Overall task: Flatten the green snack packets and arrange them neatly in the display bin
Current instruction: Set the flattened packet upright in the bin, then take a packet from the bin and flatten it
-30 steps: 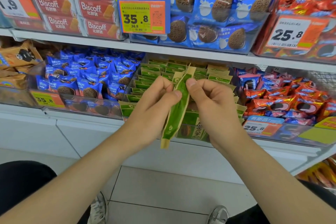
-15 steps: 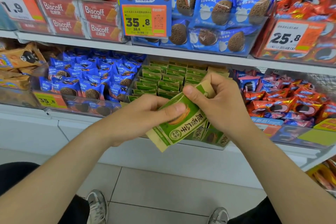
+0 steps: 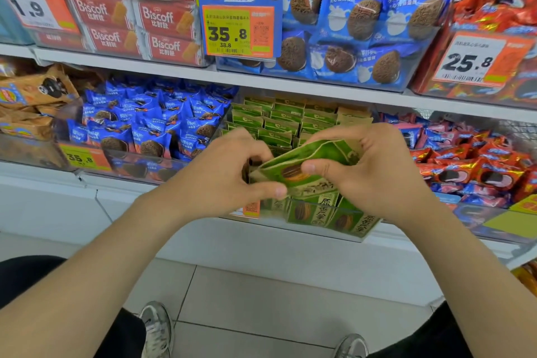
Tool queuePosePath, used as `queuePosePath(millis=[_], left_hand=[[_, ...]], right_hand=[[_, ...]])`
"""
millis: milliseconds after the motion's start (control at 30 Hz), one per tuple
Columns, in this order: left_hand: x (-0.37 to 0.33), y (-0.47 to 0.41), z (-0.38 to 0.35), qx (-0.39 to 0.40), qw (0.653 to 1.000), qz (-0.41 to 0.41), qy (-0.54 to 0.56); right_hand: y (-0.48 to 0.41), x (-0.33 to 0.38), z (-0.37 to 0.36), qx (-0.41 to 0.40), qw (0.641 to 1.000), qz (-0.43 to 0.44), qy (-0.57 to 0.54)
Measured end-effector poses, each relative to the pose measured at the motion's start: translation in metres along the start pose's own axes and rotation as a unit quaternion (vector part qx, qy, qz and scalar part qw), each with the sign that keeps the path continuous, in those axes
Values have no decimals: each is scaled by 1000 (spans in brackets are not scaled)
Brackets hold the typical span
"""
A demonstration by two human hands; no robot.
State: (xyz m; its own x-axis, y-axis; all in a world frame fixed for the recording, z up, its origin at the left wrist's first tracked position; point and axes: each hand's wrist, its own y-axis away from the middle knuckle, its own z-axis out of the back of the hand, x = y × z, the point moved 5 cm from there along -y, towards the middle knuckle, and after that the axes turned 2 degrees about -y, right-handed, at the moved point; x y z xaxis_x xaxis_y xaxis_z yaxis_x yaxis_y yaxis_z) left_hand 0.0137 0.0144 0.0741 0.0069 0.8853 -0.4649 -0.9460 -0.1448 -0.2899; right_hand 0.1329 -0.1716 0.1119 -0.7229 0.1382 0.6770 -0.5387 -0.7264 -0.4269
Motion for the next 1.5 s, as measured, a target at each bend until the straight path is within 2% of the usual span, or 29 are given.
queuePosePath(millis=[100, 267, 433, 533, 667, 733, 800, 933, 1100, 1267, 1400, 1500], left_hand=[[12, -3, 4, -11, 991, 20, -134], [24, -17, -5, 53, 978, 29, -202], [39, -33, -11, 124, 975, 65, -174], [47, -37, -12, 147, 970, 73, -179], [52, -38, -16, 140, 970, 68, -188], [53, -35, -18, 143, 970, 61, -185], [54, -34, -18, 142, 971, 62, -182], [51, -34, -16, 127, 975, 68, -171], [54, -35, -15, 136, 976, 80, -148], [54, -34, -16, 134, 977, 78, -146], [58, -37, -15, 128, 979, 86, -130], [58, -37, -14, 124, 978, 86, -145]], right_hand=[[1, 0, 9, -63, 991, 22, 115], [3, 11, -1, -74, 976, 104, 177], [-5, 17, -14, -35, 976, 109, 185], [-17, 25, -34, -8, 955, 147, 257], [-41, 17, -70, 147, 905, 129, 377], [-49, 12, -81, 190, 903, 106, 371], [-54, 12, -76, 174, 916, 96, 348], [-50, -4, -51, 156, 899, 65, 404], [-37, -8, -64, 146, 942, 30, 301], [-37, -10, -70, 121, 931, 19, 344], [-50, -21, -66, 120, 959, -29, 255], [-46, -21, -65, 107, 956, 5, 272]])
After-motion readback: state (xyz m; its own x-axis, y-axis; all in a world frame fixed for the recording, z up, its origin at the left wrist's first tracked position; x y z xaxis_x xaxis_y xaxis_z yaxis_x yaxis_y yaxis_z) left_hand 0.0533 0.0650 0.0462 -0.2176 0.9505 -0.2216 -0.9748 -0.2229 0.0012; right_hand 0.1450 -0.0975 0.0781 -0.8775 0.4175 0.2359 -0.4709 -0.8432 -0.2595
